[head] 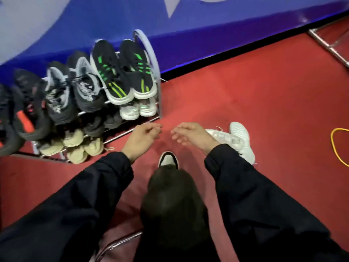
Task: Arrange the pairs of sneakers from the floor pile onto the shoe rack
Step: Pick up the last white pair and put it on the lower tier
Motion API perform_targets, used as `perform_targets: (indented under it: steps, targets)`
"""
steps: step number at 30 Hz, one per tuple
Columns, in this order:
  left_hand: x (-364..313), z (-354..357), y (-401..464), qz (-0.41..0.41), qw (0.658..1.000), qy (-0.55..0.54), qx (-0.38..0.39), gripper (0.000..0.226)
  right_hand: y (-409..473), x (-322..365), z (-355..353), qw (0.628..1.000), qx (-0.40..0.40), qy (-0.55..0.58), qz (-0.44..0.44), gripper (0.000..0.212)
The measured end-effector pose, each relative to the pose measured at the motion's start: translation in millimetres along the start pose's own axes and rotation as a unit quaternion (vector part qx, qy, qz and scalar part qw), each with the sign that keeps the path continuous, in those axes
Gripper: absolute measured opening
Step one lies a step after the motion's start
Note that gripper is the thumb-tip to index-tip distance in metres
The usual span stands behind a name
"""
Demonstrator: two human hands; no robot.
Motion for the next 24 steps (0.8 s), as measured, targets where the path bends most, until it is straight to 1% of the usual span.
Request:
perform_targets:
  steps: [2, 5, 9, 12, 15, 16, 17, 18, 19, 21, 22, 24]
  targets:
    - [3.1, 30.4, 15.2, -0.011, 0.999, 0.029, 0.030, 0.028, -3.7, -41.2, -25.6, 0.999, -0.034, 0.015, 0.020, 0.015]
    - [15.6, 59.9, 37.1, -0.036, 0.997, 0.044, 0.044, 0.026, -5.6, -100.3, -55.2, 0.993, -0.087, 0.066, 0.052, 0.014]
    - [35.8, 87.6, 60.9, -0.054, 0.995, 0.053, 0.073, 0.019, 3.4, -173.0, -85.6, 0.970, -0.180, 0.113, 0.114, 0.016]
    - [56.9, 99.3, 76.5, -0.065, 0.992, 0.070, 0.086, 0.017, 19.6, -216.3, -103.5, 0.954, -0.241, 0.088, 0.155, 0.021]
    - [72.4, 105.1, 92.6, -0.075, 0.992, 0.056, 0.090, 0.019, 36.7, -248.0, -129.2, 0.931, -0.301, 0.059, 0.198, 0.024]
    - [77.8, 106.0, 98.6, -0.077, 0.991, 0.055, 0.092, 0.019, 40.7, -255.2, -141.1, 0.918, -0.332, 0.056, 0.208, 0.022]
    - [85.3, 107.5, 102.2, -0.079, 0.990, 0.058, 0.097, 0.019, 43.0, -258.5, -153.1, 0.905, -0.362, 0.050, 0.216, 0.016]
    - [92.9, 110.2, 104.9, -0.078, 0.989, 0.064, 0.105, 0.020, 45.2, -260.9, -166.8, 0.892, -0.399, 0.053, 0.205, 0.004]
    - [98.9, 113.8, 107.2, -0.073, 0.988, 0.077, 0.113, 0.021, 48.7, -263.8, -183.5, 0.876, -0.439, 0.047, 0.192, 0.019]
    - [115.2, 122.2, 109.9, -0.071, 0.984, 0.093, 0.131, 0.017, 57.0, -272.9, -212.1, 0.853, -0.484, 0.053, 0.188, 0.055]
    - [123.4, 127.1, 108.4, -0.075, 0.982, 0.094, 0.145, 0.015, 64.2, -279.1, -223.5, 0.847, -0.492, 0.070, 0.187, 0.068]
    - [138.5, 133.4, 104.3, -0.098, 0.979, 0.073, 0.165, 0.018, 84.3, -296.4, -236.4, 0.850, -0.475, 0.145, 0.177, 0.088]
Point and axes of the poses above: each hand's wrist, its own y-axis towards the middle knuckle, its own z-axis out of the palm, x = y × z, the point moved 8 cm from there along y, towards the middle knuckle, and after that the axes turned 1 degree about y, right-handed, at the moved point
